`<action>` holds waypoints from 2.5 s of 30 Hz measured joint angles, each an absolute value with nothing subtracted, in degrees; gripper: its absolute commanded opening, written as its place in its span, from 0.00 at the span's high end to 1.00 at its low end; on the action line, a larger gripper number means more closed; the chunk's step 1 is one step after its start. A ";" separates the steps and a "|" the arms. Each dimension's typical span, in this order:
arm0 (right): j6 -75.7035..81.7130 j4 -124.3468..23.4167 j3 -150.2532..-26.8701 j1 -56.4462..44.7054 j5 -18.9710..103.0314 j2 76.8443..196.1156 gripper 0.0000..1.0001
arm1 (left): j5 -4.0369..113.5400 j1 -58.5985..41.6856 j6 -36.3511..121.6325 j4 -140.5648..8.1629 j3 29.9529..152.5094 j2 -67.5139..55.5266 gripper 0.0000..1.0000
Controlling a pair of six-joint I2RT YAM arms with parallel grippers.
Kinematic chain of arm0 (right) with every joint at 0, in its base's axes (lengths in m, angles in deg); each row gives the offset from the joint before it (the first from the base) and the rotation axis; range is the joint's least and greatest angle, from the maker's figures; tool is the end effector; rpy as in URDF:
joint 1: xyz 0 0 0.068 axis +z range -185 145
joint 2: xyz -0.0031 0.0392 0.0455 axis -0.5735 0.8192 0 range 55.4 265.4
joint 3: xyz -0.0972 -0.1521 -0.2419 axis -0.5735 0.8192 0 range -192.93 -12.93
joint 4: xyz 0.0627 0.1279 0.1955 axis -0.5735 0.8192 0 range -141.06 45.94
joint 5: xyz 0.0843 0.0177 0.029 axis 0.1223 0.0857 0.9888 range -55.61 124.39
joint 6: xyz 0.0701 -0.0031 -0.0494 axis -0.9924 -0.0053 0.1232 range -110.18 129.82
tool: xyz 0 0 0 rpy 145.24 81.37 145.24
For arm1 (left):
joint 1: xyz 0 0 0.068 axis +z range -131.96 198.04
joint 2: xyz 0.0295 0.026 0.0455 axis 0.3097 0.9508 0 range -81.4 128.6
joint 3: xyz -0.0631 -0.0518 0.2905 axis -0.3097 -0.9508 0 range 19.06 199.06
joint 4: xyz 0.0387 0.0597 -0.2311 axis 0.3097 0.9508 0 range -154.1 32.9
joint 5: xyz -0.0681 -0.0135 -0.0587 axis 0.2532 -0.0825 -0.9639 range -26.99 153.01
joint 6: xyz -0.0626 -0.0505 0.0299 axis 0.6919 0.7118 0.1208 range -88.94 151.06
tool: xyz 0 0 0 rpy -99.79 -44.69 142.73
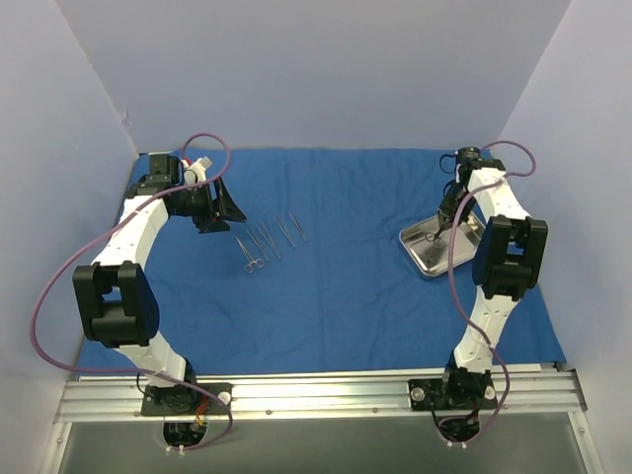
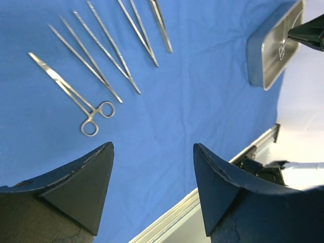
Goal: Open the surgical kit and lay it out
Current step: Pick up the medical item from the container, then place the medical item in the surgical kit.
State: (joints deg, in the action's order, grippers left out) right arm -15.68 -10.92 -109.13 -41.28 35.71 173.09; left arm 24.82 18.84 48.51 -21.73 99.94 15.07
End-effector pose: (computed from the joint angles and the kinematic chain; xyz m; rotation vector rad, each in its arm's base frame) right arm 0.4554 -0.0484 0.2158 0.7192 2.5543 0.1422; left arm 0.3563 -0.0419 0.2898 -0.1524 2.5299 -0.9687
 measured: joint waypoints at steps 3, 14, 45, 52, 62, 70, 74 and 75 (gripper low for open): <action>-15.68 -10.66 -108.85 -40.52 35.73 170.53 1.00 | 22.72 18.47 48.91 -22.32 99.94 15.09 0.25; -15.79 -9.41 -109.72 -26.86 35.56 164.72 1.00 | 12.95 6.23 56.27 -34.03 98.22 15.48 0.21; -17.34 -9.78 -121.87 -2.79 48.28 161.98 1.00 | 20.86 -9.68 74.46 -53.46 87.22 9.16 0.28; -17.34 -9.32 -121.87 -1.83 48.89 162.01 1.00 | 21.17 -9.68 76.10 -55.98 87.22 10.30 0.51; -17.32 -7.82 -124.67 -1.44 50.36 162.57 0.61 | 22.57 -8.87 75.53 -55.04 87.22 12.77 0.98; -17.10 -6.57 -127.27 -8.04 50.97 163.45 0.46 | 26.87 2.51 73.02 -50.27 74.74 1.73 0.98; -16.53 -6.13 -127.03 -13.76 50.66 163.45 0.46 | 28.42 9.44 70.63 -46.54 68.78 -2.27 0.98; -16.29 -6.20 -126.51 -14.62 50.53 163.38 0.46 | 28.75 10.84 70.02 -45.60 67.64 -2.55 0.98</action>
State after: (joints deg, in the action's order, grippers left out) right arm -16.29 -6.20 -126.51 -14.62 50.53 163.38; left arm 28.75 10.84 70.02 -45.60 67.64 -2.55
